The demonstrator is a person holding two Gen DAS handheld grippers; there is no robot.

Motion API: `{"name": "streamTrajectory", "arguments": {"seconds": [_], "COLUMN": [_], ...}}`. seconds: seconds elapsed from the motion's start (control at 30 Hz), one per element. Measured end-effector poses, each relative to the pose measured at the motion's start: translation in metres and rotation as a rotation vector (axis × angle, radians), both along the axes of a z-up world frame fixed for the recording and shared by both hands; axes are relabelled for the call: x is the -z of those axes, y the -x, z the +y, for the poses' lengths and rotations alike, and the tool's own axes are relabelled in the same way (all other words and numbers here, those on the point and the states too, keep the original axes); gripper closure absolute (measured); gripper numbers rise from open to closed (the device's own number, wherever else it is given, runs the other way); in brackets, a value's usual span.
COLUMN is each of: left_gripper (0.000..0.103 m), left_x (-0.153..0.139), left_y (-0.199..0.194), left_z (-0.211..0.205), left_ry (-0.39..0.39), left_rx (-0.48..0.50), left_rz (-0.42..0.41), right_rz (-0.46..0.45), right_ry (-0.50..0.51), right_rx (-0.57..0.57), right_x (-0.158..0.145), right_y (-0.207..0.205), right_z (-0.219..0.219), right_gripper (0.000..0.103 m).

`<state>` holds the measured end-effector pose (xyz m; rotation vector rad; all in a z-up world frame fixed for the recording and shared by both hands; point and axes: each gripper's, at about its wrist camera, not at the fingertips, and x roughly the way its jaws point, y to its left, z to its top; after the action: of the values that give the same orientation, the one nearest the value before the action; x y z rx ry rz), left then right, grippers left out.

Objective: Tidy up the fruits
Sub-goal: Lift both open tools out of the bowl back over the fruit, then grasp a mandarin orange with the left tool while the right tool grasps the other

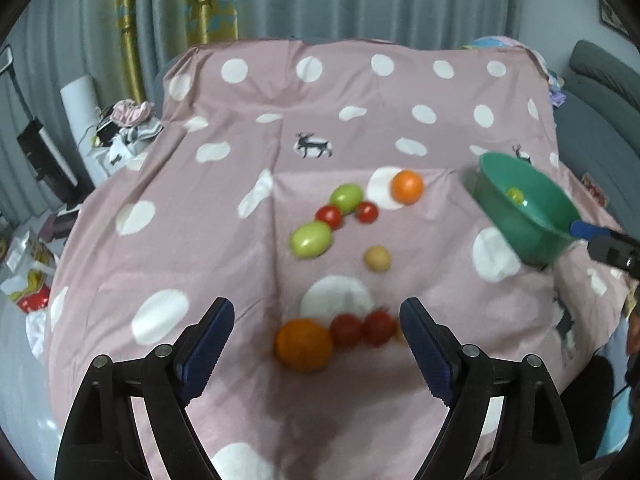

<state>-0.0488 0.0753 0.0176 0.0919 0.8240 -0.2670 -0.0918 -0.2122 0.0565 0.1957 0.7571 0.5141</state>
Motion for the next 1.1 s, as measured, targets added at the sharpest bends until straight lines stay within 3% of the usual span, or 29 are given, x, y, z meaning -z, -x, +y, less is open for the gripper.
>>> {"name": "streamTrajectory", "arguments": {"seconds": [0.13, 0.4, 0.57, 0.9, 1.1], "left_gripper": [0.018, 0.018, 0.027, 0.052, 0.052], "left_x": [0.013, 0.026, 0.031, 0.047, 0.051], "left_y": [0.008, 0.005, -0.001, -0.022, -0.029], "left_z": [0.002, 0.011, 0.009, 0.006, 0.003], "left_ry": [-0.054, 0.025, 0.047, -0.006, -0.078], "left_rx": [0.020, 0.063, 0.099, 0.189, 0.275], "left_rz": [0.004, 0.035, 0.055, 0.102, 0.116], "right_rz": [0.027, 0.069, 0.086, 0.115, 0.130], "right_ry": [0.006, 0.020, 0.024, 0.025, 0.021], "right_rx": [-0.012, -0.046, -0.063, -0.075, -0.078], "right_x": [0.009, 0.022, 0.027, 0.034, 0.037], "right_y": [-0.003, -0.008, -0.012, -0.017, -0.021], "right_z": [0.009, 0.026, 0.033, 0.039, 0.040], "right_gripper": [0.021, 0.021, 0.021, 0.021, 0.021]}}
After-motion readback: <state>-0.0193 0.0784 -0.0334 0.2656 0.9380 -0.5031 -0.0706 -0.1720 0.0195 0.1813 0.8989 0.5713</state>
